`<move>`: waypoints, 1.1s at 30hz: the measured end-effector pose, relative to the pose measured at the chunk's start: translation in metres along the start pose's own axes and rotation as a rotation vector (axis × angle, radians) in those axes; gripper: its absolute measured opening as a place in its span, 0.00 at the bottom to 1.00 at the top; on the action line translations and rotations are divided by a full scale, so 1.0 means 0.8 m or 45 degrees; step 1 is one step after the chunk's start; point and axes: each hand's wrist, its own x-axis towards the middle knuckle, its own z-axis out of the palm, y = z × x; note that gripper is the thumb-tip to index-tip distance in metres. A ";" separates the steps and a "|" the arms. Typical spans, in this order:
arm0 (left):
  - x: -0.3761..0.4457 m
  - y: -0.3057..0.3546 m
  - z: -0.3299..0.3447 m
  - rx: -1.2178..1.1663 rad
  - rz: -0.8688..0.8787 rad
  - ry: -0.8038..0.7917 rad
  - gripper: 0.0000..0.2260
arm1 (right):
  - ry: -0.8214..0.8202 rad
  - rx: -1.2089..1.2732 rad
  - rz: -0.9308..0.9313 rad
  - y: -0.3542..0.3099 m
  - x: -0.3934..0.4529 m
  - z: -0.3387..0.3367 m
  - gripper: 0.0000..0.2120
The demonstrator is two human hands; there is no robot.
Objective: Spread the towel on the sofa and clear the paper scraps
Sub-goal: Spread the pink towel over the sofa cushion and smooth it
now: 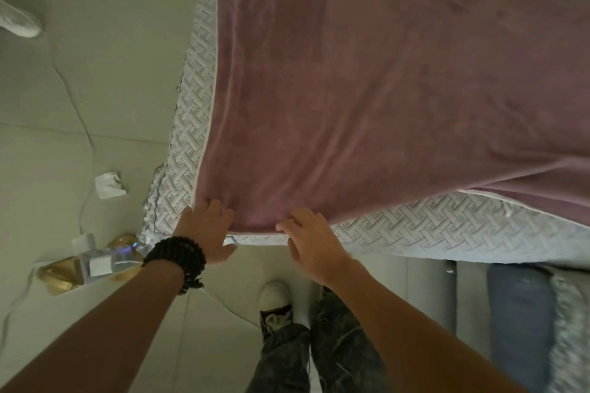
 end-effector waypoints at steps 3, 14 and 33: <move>0.006 0.036 -0.020 -0.205 0.168 0.178 0.16 | 0.077 0.064 0.180 0.038 -0.040 -0.020 0.08; 0.075 0.283 -0.079 -0.528 0.508 0.316 0.23 | 0.366 -0.254 0.751 0.214 -0.124 -0.098 0.21; 0.135 0.277 -0.125 -0.126 0.015 0.787 0.07 | 0.272 -0.526 0.445 0.292 -0.102 -0.133 0.15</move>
